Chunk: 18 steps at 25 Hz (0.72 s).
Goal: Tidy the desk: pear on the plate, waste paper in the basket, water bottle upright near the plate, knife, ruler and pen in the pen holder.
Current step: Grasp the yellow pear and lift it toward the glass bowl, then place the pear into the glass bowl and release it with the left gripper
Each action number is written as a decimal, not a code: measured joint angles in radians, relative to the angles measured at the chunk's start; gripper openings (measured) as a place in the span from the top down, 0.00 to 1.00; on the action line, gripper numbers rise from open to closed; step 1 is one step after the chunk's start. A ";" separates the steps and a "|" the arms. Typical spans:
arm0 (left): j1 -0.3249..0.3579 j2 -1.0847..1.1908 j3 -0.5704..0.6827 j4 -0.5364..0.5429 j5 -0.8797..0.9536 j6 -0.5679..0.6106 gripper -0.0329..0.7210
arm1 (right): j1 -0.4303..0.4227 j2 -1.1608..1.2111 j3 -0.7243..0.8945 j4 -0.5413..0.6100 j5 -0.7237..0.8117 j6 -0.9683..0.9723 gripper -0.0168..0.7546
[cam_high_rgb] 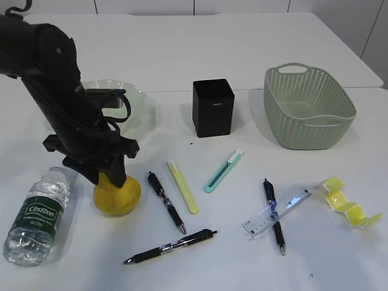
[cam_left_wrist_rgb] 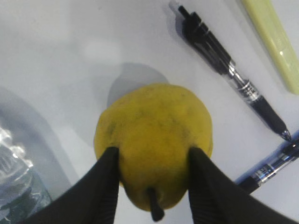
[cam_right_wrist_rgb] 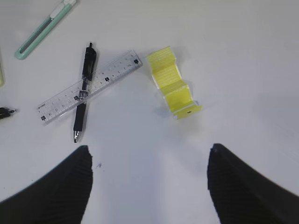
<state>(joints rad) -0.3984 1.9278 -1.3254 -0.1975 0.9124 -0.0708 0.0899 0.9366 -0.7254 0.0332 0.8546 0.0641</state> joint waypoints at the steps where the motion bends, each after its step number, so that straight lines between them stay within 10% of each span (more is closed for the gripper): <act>1: 0.000 0.000 -0.021 0.007 0.012 0.000 0.57 | 0.000 0.000 0.000 0.000 0.000 0.000 0.25; 18: 0.105 0.029 -0.450 0.164 0.012 -0.015 0.57 | 0.000 0.000 0.000 -0.002 0.000 -0.002 0.26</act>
<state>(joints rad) -0.2937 1.9565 -1.7753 -0.0333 0.9244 -0.0863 0.0899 0.9366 -0.7254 0.0315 0.8546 0.0625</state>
